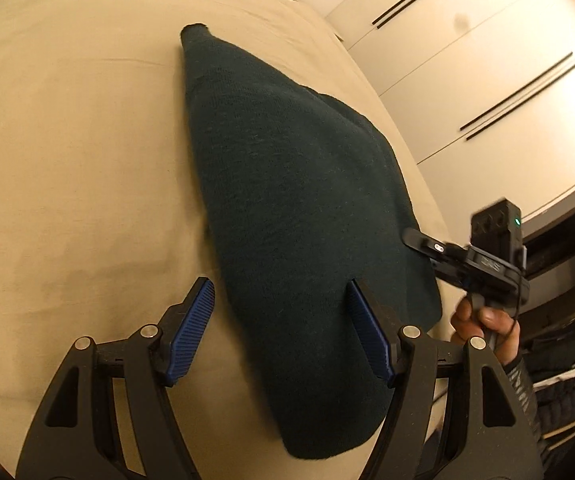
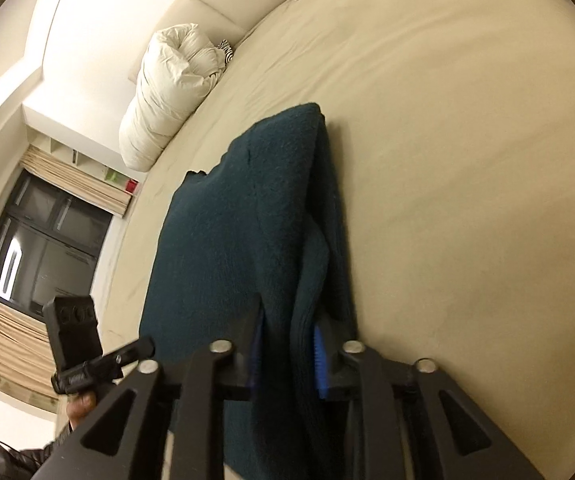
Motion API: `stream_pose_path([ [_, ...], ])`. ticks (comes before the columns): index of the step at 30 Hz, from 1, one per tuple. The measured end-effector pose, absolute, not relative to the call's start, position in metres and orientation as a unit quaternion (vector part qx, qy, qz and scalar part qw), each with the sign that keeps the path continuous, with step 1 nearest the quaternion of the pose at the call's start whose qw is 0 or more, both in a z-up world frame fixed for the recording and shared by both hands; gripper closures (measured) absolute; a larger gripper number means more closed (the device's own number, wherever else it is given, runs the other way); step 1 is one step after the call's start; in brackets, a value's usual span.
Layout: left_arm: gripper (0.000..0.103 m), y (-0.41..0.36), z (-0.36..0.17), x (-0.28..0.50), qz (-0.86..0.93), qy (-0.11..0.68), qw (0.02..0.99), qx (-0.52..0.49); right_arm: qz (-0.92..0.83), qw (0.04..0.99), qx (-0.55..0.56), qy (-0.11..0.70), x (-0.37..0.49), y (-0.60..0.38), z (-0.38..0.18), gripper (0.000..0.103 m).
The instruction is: Fold small clothes
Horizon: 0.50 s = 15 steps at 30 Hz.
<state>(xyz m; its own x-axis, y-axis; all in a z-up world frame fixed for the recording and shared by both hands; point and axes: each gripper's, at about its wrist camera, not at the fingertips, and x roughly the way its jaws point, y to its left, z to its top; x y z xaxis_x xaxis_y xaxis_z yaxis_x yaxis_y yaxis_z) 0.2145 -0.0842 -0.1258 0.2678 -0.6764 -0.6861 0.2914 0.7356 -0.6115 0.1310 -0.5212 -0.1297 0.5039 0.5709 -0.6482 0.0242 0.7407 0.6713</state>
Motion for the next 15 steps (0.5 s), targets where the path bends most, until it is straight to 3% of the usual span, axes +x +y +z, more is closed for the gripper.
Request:
stream_pose_path([
  [2,0.036,-0.085,-0.128,0.220,-0.315,0.521,0.771,-0.188,0.155,0.810,0.333,0.458,0.119,-0.530,-0.116,0.061],
  [4,0.036,-0.088,-0.131,0.227,-0.324,0.526,0.762,-0.194,0.140,0.824,0.330,0.438,0.111,-0.538,-0.103,0.048],
  [15,0.033,-0.101,-0.147,0.251,-0.342,0.556,0.724,-0.220,0.152,0.800,0.331,0.477,0.141,-0.519,-0.120,0.040],
])
